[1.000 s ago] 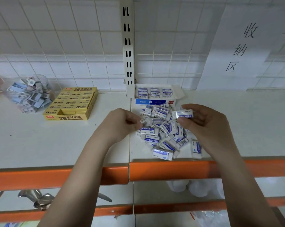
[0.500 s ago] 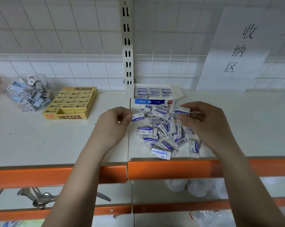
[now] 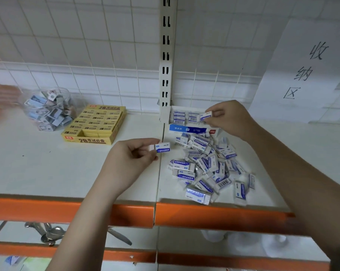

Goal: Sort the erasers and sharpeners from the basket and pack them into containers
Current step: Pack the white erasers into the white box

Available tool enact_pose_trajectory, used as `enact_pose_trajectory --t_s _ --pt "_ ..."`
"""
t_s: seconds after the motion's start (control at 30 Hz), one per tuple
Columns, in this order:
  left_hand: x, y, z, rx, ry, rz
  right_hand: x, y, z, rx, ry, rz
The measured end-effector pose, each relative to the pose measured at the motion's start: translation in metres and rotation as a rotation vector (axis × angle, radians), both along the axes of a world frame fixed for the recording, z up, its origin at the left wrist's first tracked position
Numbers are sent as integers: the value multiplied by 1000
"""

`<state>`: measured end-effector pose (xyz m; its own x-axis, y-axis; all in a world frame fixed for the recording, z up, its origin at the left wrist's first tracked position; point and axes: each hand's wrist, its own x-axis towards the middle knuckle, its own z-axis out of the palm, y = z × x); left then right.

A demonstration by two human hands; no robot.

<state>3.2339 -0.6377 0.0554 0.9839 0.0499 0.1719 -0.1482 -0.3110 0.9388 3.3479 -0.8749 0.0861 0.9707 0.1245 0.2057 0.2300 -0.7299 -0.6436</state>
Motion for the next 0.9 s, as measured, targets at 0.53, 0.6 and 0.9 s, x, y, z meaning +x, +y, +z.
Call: enact_pose_trajectory --t_s 0.53,0.6,0.9 --pt "1 10 0 29 -47 78 35 24 -20 -259 102 15" --pt "2 11 0 31 -56 81 34 24 -18 -268 89 18" --pt "1 10 -1 33 -53 79 38 24 -22 -263 49 -8"
